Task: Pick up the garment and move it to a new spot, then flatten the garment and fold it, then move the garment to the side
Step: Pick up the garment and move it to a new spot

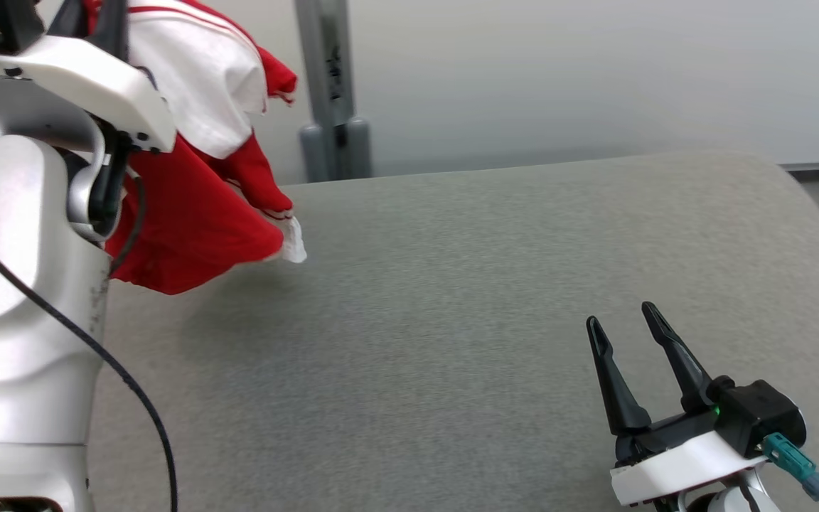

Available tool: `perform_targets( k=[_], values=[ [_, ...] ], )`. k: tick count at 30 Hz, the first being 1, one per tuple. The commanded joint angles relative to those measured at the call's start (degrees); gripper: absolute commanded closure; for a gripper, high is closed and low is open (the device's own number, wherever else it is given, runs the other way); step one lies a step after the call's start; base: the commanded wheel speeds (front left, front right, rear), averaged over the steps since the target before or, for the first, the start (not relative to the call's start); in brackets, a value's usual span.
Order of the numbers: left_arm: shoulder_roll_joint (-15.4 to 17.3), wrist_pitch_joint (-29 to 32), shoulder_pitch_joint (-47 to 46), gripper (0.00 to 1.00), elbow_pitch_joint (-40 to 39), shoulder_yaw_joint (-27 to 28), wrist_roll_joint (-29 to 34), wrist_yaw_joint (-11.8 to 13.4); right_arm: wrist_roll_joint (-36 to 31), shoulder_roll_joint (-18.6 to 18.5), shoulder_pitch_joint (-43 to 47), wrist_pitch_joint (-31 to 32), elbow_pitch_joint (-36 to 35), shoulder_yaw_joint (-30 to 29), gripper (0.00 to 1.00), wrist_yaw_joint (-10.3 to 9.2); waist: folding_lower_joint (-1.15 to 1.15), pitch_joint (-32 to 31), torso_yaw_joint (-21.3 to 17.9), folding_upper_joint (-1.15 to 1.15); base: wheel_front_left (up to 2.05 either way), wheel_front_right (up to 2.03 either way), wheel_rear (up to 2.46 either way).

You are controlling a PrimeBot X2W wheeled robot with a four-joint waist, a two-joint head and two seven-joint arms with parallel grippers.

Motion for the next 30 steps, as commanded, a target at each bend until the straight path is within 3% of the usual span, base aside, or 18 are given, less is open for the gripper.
perform_targets(
  k=[1,6,14,23,30],
  values=[
    [-0.9,1.7,1.4,1.00,-3.4,-0.7,-0.5,-0.1,0.4,-0.3,-0.2,-0.1,-0.1,-0.2,0.00,-0.02,0.00,-1.0,-5.3,0.00,0.00,0.00,0.00],
    [-3.3,5.6,4.6,1.00,-10.6,-3.4,-0.8,0.4,0.6,-0.3,-0.6,-0.1,-0.4,-0.3,0.00,-0.02,0.00,-0.2,-11.8,0.00,0.00,0.00,0.00],
    [-6.6,7.1,8.5,1.00,-12.6,-8.3,-1.3,-0.2,1.1,-0.3,-0.1,-0.1,-0.9,-1.1,0.00,-0.02,0.00,1.5,-15.8,0.00,0.00,0.00,0.00],
    [-7.9,3.1,16.1,1.00,-2.5,-12.4,-2.6,-1.3,1.2,-0.3,-0.9,-0.1,-1.4,-1.7,0.00,-0.02,0.00,5.4,-15.9,0.00,0.00,0.00,0.00],
    [-8.5,-4.2,18.1,1.00,7.3,-13.2,-3.8,-1.2,0.7,-0.3,-1.3,-0.1,-1.0,-0.9,0.00,-0.02,0.00,5.9,-14.1,0.00,0.00,0.00,0.00]
  ],
)
